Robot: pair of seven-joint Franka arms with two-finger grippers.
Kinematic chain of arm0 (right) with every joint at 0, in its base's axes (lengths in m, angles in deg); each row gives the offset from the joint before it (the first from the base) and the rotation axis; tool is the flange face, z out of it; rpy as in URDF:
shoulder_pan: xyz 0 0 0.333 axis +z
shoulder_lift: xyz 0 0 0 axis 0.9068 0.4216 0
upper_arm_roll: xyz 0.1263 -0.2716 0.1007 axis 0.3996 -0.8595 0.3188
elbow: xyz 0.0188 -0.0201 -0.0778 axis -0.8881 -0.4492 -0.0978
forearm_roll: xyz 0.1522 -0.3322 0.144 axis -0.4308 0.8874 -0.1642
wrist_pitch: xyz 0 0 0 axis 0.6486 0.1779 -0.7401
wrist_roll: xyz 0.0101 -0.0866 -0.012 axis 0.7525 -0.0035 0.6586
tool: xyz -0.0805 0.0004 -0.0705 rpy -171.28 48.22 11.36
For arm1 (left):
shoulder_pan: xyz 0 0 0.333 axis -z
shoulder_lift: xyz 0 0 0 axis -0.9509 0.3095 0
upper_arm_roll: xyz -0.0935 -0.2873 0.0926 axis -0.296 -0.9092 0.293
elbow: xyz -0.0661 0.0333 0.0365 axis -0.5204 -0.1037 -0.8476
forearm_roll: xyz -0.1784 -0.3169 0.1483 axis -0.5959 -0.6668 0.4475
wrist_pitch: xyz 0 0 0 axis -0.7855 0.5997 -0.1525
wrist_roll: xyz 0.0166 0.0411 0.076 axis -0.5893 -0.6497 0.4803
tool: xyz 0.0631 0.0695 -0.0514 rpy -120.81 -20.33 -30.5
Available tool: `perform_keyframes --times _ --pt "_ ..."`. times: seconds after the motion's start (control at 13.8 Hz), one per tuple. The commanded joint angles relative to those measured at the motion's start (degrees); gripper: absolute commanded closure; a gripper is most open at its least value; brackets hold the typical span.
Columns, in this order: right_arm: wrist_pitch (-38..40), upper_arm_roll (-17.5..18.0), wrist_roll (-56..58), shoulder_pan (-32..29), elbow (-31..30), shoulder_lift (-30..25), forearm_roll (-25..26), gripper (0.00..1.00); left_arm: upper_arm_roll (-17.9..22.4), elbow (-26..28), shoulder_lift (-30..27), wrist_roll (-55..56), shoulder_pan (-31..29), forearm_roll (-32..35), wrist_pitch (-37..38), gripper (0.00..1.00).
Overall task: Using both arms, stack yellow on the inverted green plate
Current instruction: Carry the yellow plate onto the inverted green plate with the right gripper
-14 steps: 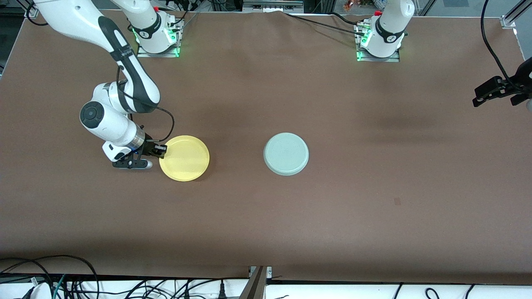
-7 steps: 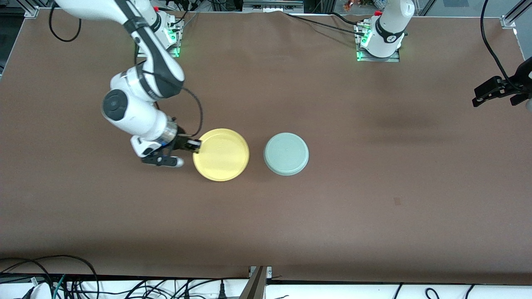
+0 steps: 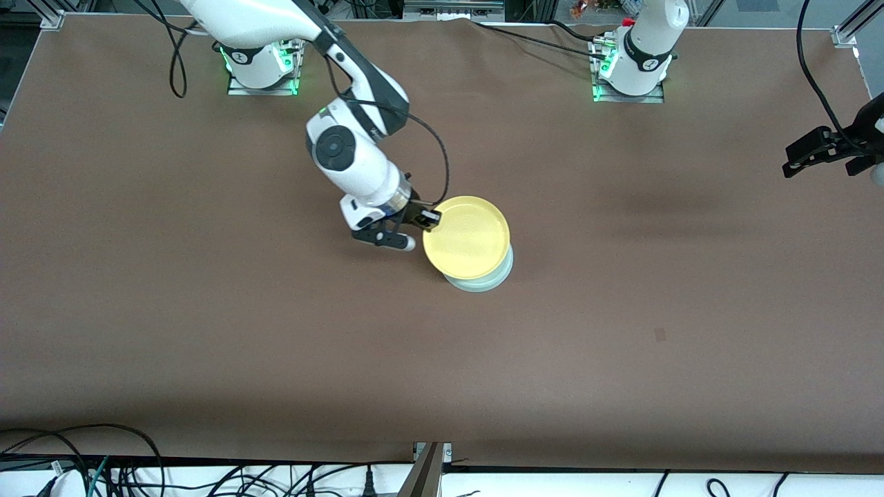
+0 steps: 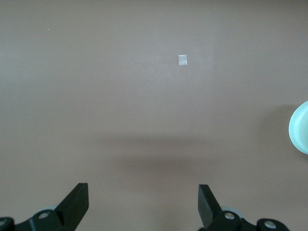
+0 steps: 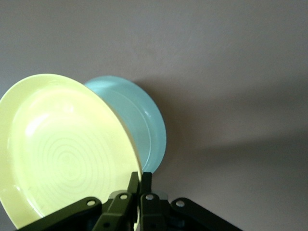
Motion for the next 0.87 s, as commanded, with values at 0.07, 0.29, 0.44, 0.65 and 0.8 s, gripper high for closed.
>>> perform_keyframes --times 0.07,0.29,0.44,0.65,0.8 --pt "-3.9 -4.6 -5.1 6.4 2.1 4.7 4.5 1.00 -0.5 0.0 -0.7 -0.6 0.4 -0.5 0.5 0.00" --pt "-6.5 -7.6 -6.7 10.7 2.1 6.7 4.6 1.00 -0.5 0.0 -0.7 -0.6 0.5 -0.5 0.5 0.00" --pt "-8.7 -9.4 -7.1 12.5 2.2 7.7 4.5 1.00 -0.5 0.0 -0.7 -0.6 0.5 -0.5 0.6 0.00" --pt "-8.7 -9.4 -7.1 12.3 2.9 7.9 4.5 1.00 -0.6 0.0 -0.8 -0.6 0.5 -0.5 0.6 0.00" --pt "-8.7 -9.5 -6.9 11.9 3.0 7.8 4.5 1.00 -0.6 0.0 -0.8 -0.6 0.5 -0.5 0.6 0.00"
